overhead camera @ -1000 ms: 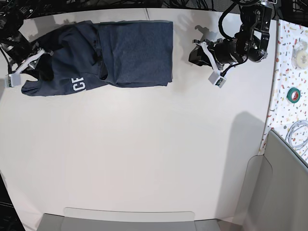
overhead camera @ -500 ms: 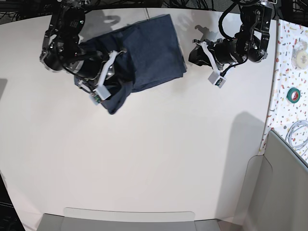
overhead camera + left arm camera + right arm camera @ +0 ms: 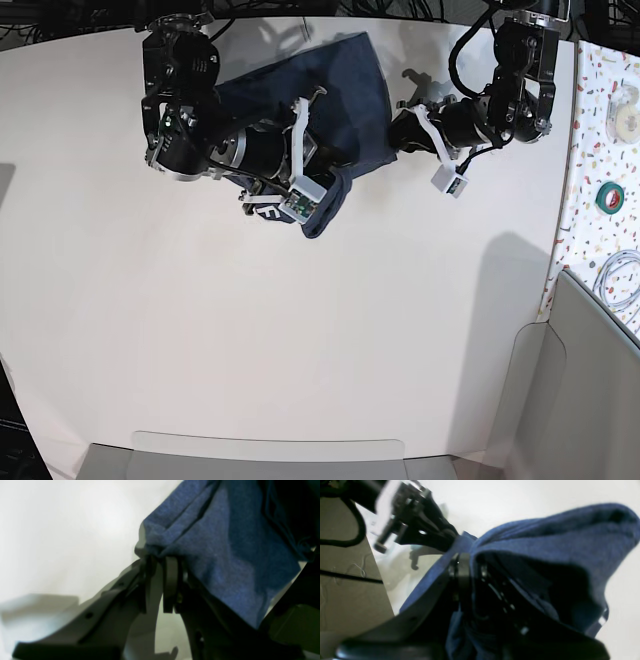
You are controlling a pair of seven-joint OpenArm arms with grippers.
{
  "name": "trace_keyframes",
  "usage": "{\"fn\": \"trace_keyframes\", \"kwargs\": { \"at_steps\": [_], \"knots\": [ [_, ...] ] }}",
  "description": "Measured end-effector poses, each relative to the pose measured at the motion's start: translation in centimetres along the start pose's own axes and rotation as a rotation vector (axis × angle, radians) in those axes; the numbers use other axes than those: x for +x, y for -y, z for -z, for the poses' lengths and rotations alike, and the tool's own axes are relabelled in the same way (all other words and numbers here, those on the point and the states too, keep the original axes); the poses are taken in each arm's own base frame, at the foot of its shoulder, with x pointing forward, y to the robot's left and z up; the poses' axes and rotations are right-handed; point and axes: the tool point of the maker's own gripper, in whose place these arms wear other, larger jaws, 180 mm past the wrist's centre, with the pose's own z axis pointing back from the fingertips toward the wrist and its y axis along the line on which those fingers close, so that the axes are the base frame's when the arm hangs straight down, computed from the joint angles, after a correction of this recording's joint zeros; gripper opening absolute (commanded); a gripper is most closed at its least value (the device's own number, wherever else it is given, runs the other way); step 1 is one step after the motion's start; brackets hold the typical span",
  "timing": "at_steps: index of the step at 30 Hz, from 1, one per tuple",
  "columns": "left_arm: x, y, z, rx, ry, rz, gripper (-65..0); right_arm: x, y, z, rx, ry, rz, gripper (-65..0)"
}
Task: Layout the t-shirt on the table in an organized manner, then fold the t-shirt properly
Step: 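Grasp the other strip end with the right gripper and fold it over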
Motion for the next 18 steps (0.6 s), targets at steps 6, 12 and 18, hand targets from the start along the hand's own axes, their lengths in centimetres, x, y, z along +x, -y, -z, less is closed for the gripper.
{"fn": "trace_keyframes", "kwargs": {
  "at_steps": [6, 12, 18],
  "knots": [
    [1.2, 0.1, 0.9, -0.016, 0.022, -0.024, -56.2, 0.1, -0.1, 1.3, 0.030, -0.036, -0.036, -65.0],
    [1.3, 0.1, 1.0, -0.022, 0.032, -0.033, -56.2, -1.8, 0.0, 3.4, 0.047, -0.138, -0.037, -65.0],
    [1.3, 0.2, 1.0, -0.022, 0.032, -0.033, -56.2, -3.2, -0.5, 5.3, 0.056, -0.206, -0.081, -65.0]
  ]
}}
